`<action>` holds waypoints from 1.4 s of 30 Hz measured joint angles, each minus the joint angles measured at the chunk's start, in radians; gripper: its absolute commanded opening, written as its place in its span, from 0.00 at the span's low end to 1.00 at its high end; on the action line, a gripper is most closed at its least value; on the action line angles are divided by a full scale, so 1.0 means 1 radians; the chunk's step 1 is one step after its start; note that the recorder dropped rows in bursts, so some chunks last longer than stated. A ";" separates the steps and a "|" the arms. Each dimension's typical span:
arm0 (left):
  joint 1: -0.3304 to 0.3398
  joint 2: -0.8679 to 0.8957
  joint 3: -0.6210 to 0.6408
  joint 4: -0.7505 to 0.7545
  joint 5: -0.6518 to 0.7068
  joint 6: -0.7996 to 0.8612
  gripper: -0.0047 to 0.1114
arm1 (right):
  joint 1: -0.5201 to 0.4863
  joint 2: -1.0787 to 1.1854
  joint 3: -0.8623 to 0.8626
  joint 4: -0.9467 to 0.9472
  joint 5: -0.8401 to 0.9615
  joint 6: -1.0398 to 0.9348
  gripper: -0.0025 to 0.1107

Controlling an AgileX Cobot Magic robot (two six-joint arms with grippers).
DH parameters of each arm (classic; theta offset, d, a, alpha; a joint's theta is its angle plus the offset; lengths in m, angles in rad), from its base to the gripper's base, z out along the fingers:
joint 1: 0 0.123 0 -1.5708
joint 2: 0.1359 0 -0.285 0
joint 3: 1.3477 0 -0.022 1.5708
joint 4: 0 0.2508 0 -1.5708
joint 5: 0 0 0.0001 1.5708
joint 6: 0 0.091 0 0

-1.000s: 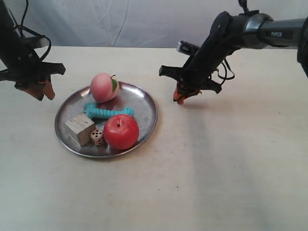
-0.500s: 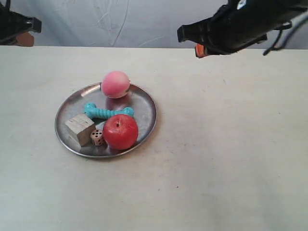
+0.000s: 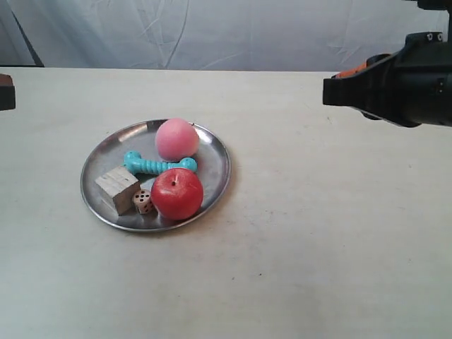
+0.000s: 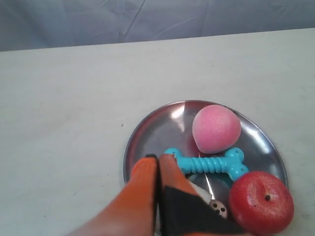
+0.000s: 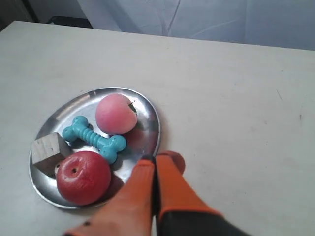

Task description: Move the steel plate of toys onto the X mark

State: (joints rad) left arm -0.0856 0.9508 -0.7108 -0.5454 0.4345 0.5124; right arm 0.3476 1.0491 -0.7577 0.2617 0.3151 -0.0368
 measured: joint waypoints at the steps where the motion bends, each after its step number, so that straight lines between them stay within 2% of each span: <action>1: 0.000 -0.012 0.000 0.000 0.000 0.000 0.04 | 0.000 -0.009 0.000 0.000 0.000 0.000 0.02; 6: 0.000 -0.031 0.000 0.000 0.000 0.000 0.04 | 0.000 -0.021 0.000 -0.004 0.002 -0.009 0.02; 9: 0.000 -0.034 0.000 0.000 0.000 0.000 0.04 | 0.002 -0.074 0.000 -0.180 -0.020 -0.119 0.02; 12: 0.000 -0.034 0.000 0.000 0.000 0.000 0.04 | -0.024 -0.213 0.000 -0.212 -0.029 -0.135 0.02; 16: 0.000 -0.034 0.000 0.001 0.000 0.000 0.04 | -0.121 -0.421 0.000 -0.220 -0.097 -0.139 0.02; 18: 0.000 -0.034 0.000 0.001 0.000 0.000 0.04 | -0.201 -0.513 0.000 -0.220 -0.114 -0.139 0.02; 19: 0.000 -0.034 0.000 0.001 0.000 0.000 0.04 | -0.227 -0.542 0.000 -0.220 -0.085 -0.139 0.02; 21: 0.000 -0.034 0.000 0.001 0.000 0.000 0.04 | -0.304 -0.626 0.002 -0.220 0.118 -0.139 0.02; 22: 0.000 -0.034 0.000 0.001 0.000 0.002 0.04 | -0.341 -0.661 0.023 -0.220 0.265 -0.139 0.02; 24: 0.000 -0.034 0.000 0.001 0.000 0.002 0.04 | -0.398 -0.719 0.135 -0.220 0.324 -0.139 0.02; 27: 0.000 -0.034 0.000 0.001 0.000 0.002 0.04 | -0.427 -0.784 0.298 -0.215 0.177 -0.139 0.02; 28: 0.000 -0.034 0.000 0.001 0.000 0.002 0.04 | -0.432 -0.825 0.396 -0.189 0.052 -0.139 0.02; 30: 0.000 -0.034 0.000 0.001 0.000 0.002 0.04 | -0.432 -0.884 0.532 -0.119 -0.063 -0.139 0.02; 33: 0.000 -0.034 0.000 0.001 0.000 0.002 0.04 | -0.432 -0.939 0.694 -0.013 -0.115 -0.139 0.02; 36: 0.000 -0.034 0.000 0.001 0.000 0.002 0.04 | -0.432 -0.959 0.749 0.036 -0.098 -0.139 0.02; 42: 0.000 -0.034 0.000 0.001 0.000 0.002 0.04 | -0.432 -0.984 0.756 0.028 -0.035 -0.139 0.02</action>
State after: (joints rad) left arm -0.0856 0.9165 -0.7108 -0.5445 0.4345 0.5141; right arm -0.0848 0.0655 -0.0016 0.2896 0.2798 -0.1759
